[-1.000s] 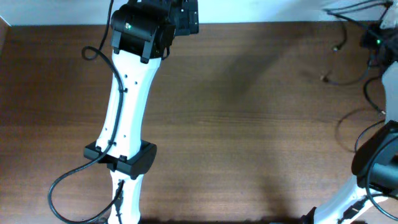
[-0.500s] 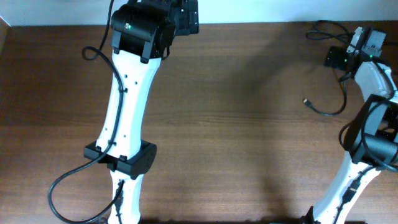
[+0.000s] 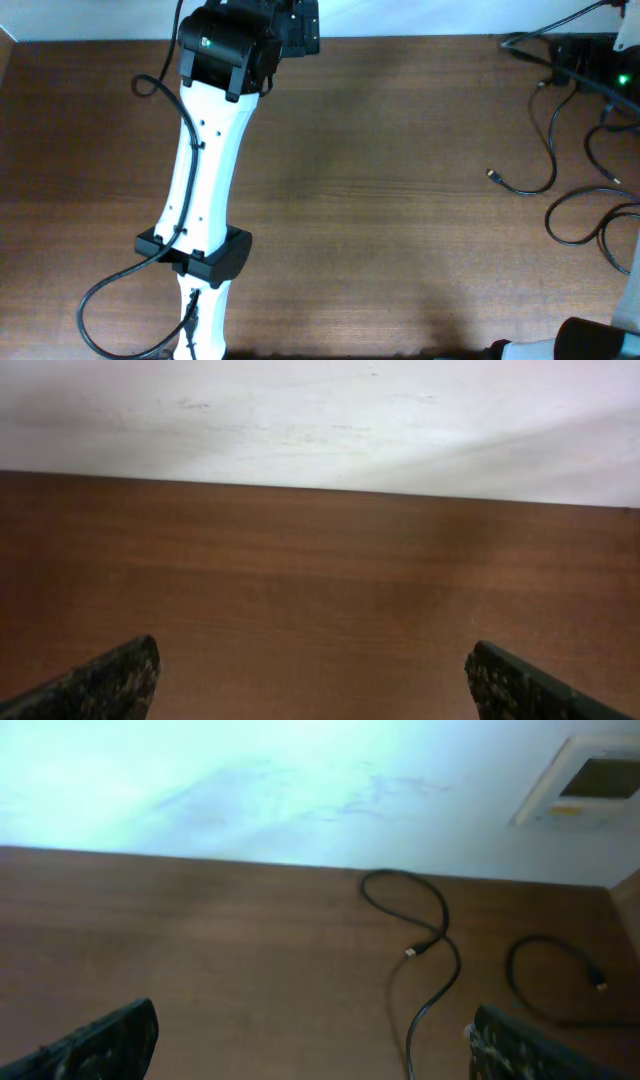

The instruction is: Untangle cables

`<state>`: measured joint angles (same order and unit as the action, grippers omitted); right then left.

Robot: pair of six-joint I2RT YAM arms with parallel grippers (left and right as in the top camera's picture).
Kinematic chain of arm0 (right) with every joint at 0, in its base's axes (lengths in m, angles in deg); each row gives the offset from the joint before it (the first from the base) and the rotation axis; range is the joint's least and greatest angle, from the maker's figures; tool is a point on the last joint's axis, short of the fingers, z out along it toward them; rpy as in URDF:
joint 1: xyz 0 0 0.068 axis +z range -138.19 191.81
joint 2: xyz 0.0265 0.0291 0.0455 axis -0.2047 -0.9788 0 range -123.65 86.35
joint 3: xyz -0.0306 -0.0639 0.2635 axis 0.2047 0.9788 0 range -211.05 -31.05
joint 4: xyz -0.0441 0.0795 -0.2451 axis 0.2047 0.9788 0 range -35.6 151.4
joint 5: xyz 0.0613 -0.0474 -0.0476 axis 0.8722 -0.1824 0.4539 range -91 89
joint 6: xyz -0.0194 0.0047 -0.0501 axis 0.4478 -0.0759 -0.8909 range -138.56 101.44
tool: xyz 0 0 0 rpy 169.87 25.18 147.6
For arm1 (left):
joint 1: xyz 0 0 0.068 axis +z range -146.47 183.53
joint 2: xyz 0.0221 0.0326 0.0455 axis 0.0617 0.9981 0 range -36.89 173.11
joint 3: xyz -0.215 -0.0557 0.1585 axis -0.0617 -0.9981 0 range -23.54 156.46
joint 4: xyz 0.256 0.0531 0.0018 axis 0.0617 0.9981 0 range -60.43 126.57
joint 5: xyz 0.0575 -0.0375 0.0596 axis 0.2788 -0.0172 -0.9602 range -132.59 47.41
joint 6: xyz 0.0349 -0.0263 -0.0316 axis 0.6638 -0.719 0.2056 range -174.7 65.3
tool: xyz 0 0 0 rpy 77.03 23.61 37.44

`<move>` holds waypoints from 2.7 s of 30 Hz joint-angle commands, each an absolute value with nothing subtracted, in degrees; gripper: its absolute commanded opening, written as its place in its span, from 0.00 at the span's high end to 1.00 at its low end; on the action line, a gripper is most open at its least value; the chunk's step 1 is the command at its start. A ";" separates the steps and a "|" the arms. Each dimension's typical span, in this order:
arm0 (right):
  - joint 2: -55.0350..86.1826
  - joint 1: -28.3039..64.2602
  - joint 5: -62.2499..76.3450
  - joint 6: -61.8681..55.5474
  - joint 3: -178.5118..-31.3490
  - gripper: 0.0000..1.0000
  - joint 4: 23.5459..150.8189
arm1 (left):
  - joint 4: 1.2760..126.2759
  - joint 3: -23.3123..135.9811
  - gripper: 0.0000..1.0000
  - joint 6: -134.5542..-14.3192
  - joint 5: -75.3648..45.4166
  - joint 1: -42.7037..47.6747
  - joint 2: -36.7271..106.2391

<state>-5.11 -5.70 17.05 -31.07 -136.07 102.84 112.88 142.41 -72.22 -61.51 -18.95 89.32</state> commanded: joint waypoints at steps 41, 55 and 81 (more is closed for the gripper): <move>86.16 9.86 17.68 -37.83 -31.37 0.01 49.62 | 112.81 142.23 0.01 -71.74 -61.88 -18.79 88.99; 86.14 9.84 4.35 -37.83 -31.37 0.01 58.52 | 112.81 142.23 0.01 -71.74 -61.88 -18.79 88.99; 86.14 9.84 4.35 -37.83 -31.37 0.01 58.50 | 80.49 77.16 0.01 -78.25 -71.15 -17.17 32.25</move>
